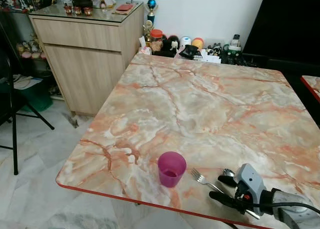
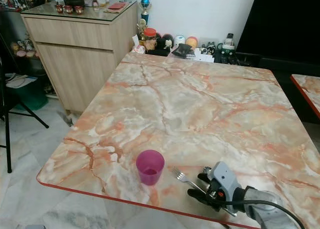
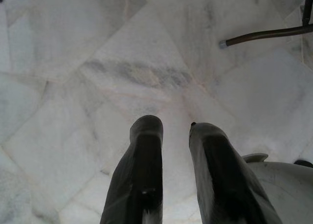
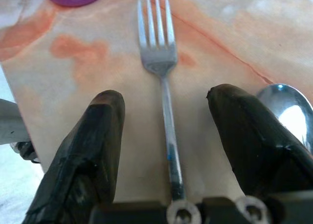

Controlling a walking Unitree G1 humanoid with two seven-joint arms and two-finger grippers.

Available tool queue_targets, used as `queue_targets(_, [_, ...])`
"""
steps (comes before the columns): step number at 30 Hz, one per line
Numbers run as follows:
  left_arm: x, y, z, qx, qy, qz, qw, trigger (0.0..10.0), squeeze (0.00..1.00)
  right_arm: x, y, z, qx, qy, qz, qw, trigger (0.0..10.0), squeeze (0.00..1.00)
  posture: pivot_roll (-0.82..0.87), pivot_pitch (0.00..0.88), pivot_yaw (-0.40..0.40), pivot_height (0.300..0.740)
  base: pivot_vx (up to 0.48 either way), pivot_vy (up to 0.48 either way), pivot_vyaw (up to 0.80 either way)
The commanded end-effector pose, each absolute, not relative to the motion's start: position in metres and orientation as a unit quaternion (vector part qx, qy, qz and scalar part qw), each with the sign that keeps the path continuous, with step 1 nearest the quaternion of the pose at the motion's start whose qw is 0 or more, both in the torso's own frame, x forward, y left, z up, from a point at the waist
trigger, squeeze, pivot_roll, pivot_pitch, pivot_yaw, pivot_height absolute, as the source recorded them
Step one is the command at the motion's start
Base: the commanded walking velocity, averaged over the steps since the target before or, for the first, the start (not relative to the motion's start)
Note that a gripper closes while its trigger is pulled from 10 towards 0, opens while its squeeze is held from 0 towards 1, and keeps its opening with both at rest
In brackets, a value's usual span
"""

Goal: Setting the table

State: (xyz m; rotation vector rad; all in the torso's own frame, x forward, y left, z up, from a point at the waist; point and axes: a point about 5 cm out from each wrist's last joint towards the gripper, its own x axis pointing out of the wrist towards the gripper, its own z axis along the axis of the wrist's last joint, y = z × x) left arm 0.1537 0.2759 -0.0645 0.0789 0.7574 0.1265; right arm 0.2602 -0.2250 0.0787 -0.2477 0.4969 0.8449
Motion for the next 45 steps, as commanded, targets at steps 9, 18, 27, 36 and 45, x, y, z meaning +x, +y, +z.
queue_targets(9, [0.149,0.277,-0.067,0.035,0.381,0.063,0.922,10.0,0.00,0.262,-0.222,0.075,-0.113,0.239,0.413,0.872,10.0,0.00,0.12,0.060,-0.022,0.740,0.000,0.000,0.00])
queue_targets(18, [0.148,0.276,-0.068,0.032,0.382,0.063,0.921,10.0,0.00,0.263,-0.224,0.064,-0.114,0.263,0.403,0.869,9.1,0.00,0.12,0.065,-0.023,0.740,0.000,0.000,0.00])
queue_targets(27, [0.146,0.276,-0.068,0.029,0.385,0.061,0.920,10.0,0.00,0.262,-0.222,0.060,-0.108,0.270,0.411,0.864,0.0,0.00,0.12,0.068,-0.024,0.740,0.000,0.000,0.00])
queue_targets(36, [0.145,0.274,-0.070,0.026,0.388,0.057,0.919,10.0,0.00,0.262,-0.215,0.056,-0.106,0.269,0.420,0.860,0.0,0.00,0.12,0.067,-0.024,0.740,0.000,0.000,0.00])
queue_targets(45, [0.147,0.271,-0.070,0.021,0.388,0.053,0.920,10.0,0.00,0.263,-0.208,0.053,-0.106,0.270,0.433,0.854,0.0,0.00,0.13,0.058,-0.028,0.740,0.000,0.000,0.00])
